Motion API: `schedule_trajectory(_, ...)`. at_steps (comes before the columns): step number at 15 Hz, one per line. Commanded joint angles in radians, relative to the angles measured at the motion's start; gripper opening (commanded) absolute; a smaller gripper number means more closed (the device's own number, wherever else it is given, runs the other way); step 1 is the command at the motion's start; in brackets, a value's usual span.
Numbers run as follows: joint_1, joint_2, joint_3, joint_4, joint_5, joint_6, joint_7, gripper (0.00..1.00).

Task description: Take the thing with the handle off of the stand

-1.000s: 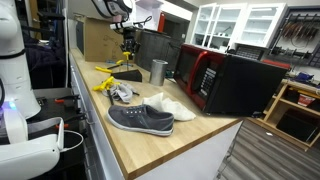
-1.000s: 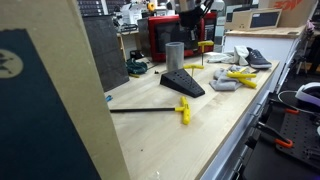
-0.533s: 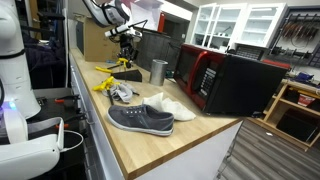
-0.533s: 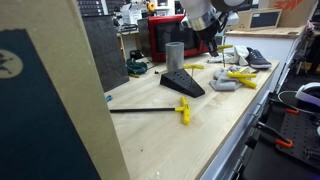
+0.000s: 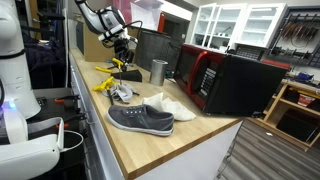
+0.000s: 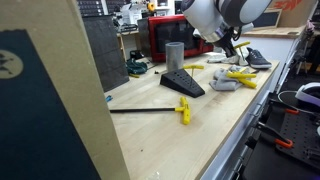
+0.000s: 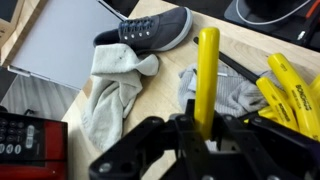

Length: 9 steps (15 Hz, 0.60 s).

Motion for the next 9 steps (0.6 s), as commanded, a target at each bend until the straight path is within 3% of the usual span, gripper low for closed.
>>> schedule_trajectory(1,0.001,0.036,-0.003,-0.020,-0.114,-0.025,0.065,0.02)
schedule_trajectory(2,0.001,0.048,-0.005,-0.021,-0.137,-0.013,0.082,0.02)
schedule_trajectory(3,0.002,0.052,-0.005,-0.021,-0.147,-0.002,0.099,0.34)
schedule_trajectory(5,0.003,0.056,-0.003,-0.015,-0.127,0.040,0.121,0.40)
schedule_trajectory(9,-0.005,0.023,-0.004,0.009,0.099,0.205,0.053,0.71)
